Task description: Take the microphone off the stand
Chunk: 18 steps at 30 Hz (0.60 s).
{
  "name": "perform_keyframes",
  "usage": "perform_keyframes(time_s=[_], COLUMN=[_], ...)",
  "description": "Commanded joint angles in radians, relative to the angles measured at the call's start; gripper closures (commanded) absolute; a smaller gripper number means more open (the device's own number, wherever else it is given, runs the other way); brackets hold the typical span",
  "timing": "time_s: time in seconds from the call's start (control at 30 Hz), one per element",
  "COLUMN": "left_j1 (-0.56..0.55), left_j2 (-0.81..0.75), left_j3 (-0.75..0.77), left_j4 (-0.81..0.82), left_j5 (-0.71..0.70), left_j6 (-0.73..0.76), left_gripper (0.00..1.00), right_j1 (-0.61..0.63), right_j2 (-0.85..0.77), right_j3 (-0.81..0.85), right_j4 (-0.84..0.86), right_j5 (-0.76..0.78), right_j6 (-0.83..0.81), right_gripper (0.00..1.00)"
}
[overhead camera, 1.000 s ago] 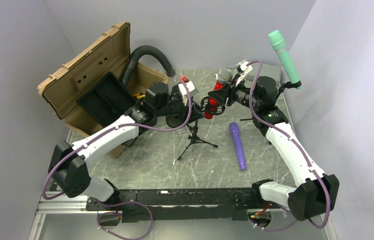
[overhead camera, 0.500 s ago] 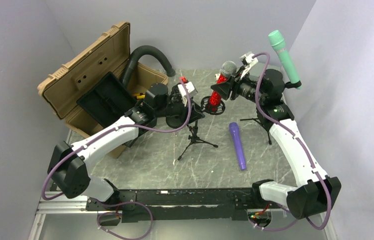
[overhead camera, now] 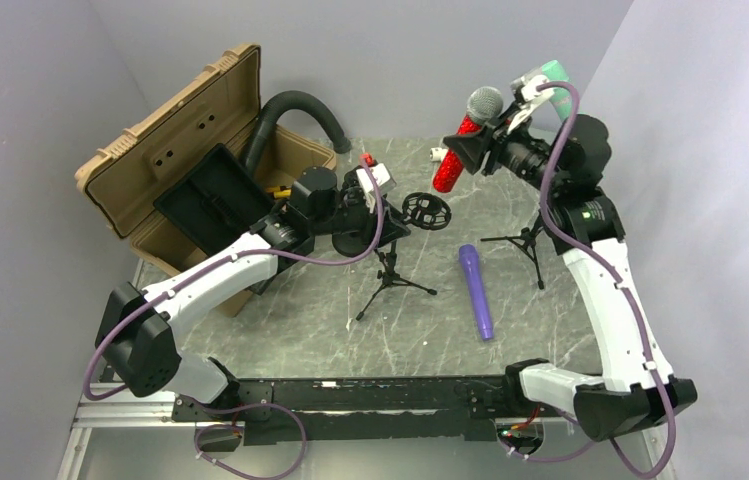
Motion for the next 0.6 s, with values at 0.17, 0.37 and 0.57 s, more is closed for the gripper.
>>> perform_keyframes(time_s=[0.17, 0.37, 0.57], left_j1=[0.002, 0.002, 0.003], left_j2=[-0.029, -0.044, -0.051], left_j3=[-0.005, -0.019, -0.024], left_j4=[0.007, 0.016, 0.021], left_j5=[-0.026, -0.023, -0.024], left_j6=[0.030, 0.033, 0.033], left_gripper=[1.00, 1.00, 1.00], right_j1=[-0.036, -0.082, -0.135], right_j2=[-0.088, -0.161, -0.191], right_j3=[0.074, -0.039, -0.206], right_j4=[-0.118, -0.206, -0.262], right_j5=[0.247, 0.375, 0.395], right_j6=[-0.130, -0.193, -0.216], right_gripper=[1.00, 1.00, 1.00])
